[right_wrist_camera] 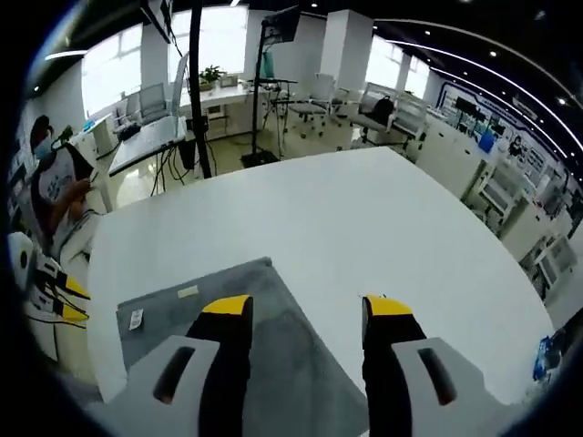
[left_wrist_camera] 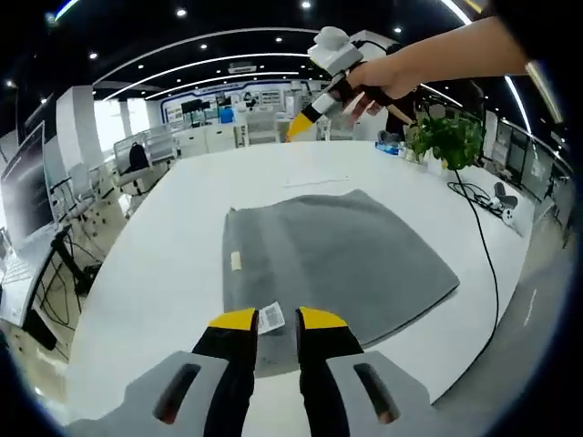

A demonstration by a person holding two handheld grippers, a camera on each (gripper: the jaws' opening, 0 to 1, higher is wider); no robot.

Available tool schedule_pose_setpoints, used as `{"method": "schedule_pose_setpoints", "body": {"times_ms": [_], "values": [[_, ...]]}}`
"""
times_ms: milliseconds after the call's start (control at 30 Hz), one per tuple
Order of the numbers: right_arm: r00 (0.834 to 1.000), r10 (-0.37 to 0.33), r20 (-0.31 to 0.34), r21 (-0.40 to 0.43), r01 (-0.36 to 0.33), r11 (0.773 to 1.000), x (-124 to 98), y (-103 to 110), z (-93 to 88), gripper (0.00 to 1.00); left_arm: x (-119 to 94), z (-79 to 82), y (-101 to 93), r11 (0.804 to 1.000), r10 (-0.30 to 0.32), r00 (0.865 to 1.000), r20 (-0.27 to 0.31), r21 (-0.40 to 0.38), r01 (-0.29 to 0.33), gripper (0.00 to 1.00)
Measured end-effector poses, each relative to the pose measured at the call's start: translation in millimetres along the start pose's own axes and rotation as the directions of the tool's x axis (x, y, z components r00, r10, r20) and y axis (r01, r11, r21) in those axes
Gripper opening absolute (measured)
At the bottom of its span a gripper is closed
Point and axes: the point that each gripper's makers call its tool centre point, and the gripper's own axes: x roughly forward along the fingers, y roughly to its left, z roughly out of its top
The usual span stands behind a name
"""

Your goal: Fold the towel on the table until its edges align and the towel forms a compact rectangular stack.

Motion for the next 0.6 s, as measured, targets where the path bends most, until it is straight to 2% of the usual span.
{"method": "schedule_pose_setpoints", "body": {"times_ms": [333, 600], "values": [[0.999, -0.026, 0.019, 0.024, 0.025, 0.999, -32.0, -14.2, -1.6, 0.47, -11.4, 21.3, -19.5, 1.000, -0.021, 0.999, 0.024, 0.019, 0.021, 0.21], [0.997, -0.074, 0.036, -0.001, 0.075, 0.997, -61.0, -31.9, 2.3, 0.43, -16.7, 37.1, -41.7, 0.997, -0.053, 0.998, 0.046, 0.051, 0.050, 0.23]]}}
